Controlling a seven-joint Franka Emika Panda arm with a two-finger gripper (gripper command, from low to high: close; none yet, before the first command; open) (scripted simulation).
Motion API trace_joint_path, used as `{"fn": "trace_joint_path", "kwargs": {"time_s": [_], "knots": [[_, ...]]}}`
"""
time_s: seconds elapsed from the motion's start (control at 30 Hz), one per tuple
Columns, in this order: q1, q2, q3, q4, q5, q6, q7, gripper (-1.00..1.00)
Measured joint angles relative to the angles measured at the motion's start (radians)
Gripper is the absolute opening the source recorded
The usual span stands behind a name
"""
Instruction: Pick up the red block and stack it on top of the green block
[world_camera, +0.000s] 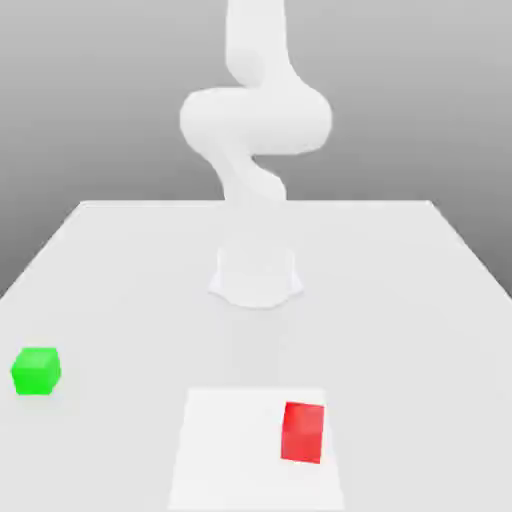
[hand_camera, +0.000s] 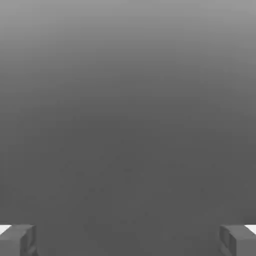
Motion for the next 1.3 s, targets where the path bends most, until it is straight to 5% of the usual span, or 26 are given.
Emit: {"fn": "trace_joint_path", "kwargs": {"time_s": [0.67, 0.87, 0.9, 1.13, 1.3], "knots": [[0.007, 0.732, 0.114, -0.323, -0.027, 0.384, 0.268, 0.00], [0.040, 0.950, 0.071, -0.320, -0.089, 0.552, 0.330, 0.00], [0.050, 0.983, 0.060, -0.315, -0.099, 0.579, 0.338, -1.00], [0.051, 0.990, 0.058, -0.314, -0.104, 0.587, 0.342, -1.00], [0.030, 0.835, 0.092, -0.338, -0.043, 0.455, 0.297, -1.00]]}}
